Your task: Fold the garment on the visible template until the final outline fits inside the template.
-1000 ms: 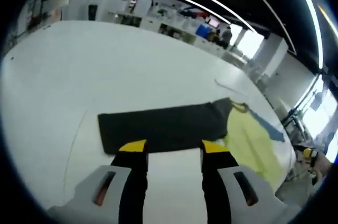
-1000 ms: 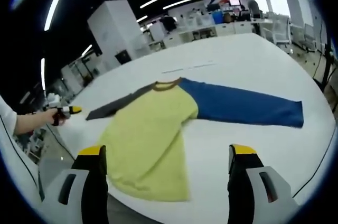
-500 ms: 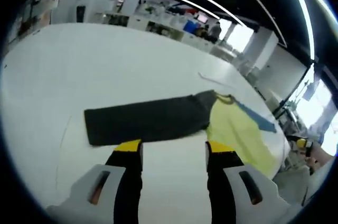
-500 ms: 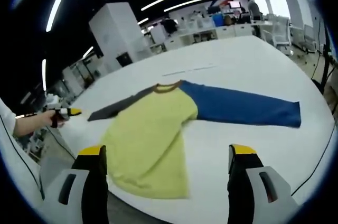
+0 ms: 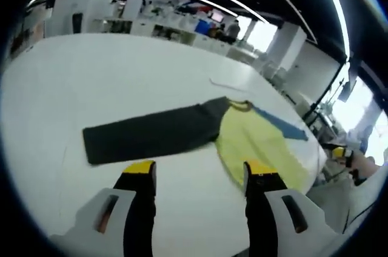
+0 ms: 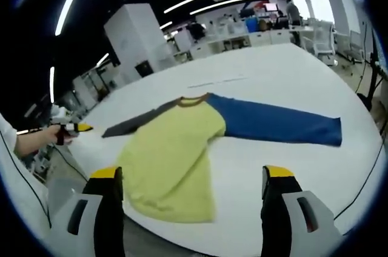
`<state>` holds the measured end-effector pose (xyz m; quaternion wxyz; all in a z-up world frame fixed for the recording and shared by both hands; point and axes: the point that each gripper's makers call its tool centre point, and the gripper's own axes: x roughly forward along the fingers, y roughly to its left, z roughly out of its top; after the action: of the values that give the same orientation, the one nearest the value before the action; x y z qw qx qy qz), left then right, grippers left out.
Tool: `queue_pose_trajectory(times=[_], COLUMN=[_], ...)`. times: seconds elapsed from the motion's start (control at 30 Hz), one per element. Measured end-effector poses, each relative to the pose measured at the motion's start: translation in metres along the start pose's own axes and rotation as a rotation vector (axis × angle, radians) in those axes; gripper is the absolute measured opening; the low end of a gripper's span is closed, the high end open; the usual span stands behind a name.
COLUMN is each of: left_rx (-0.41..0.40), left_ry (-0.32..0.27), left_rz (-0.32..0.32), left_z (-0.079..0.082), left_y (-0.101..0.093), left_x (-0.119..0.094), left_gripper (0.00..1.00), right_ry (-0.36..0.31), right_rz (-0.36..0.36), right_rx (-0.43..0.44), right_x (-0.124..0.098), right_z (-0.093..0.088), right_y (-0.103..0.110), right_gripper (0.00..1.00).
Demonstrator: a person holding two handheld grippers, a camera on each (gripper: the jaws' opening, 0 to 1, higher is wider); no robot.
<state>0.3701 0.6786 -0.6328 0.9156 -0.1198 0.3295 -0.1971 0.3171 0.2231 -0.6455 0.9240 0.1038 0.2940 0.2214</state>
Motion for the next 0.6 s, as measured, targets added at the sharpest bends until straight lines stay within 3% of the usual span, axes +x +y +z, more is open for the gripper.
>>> queue_pose_trajectory(times=[0.6], left_rx=[0.064], left_ry=[0.042], left_rz=[-0.095], left_z=[-0.024], left_y=[-0.039], left_x=[-0.017], left_gripper=[0.72], right_ry=[0.005], right_rz=[0.002], right_rx=[-0.004], right_x=[-0.013], right_z=[-0.010], right_y=[0.004], right_gripper=[0.94])
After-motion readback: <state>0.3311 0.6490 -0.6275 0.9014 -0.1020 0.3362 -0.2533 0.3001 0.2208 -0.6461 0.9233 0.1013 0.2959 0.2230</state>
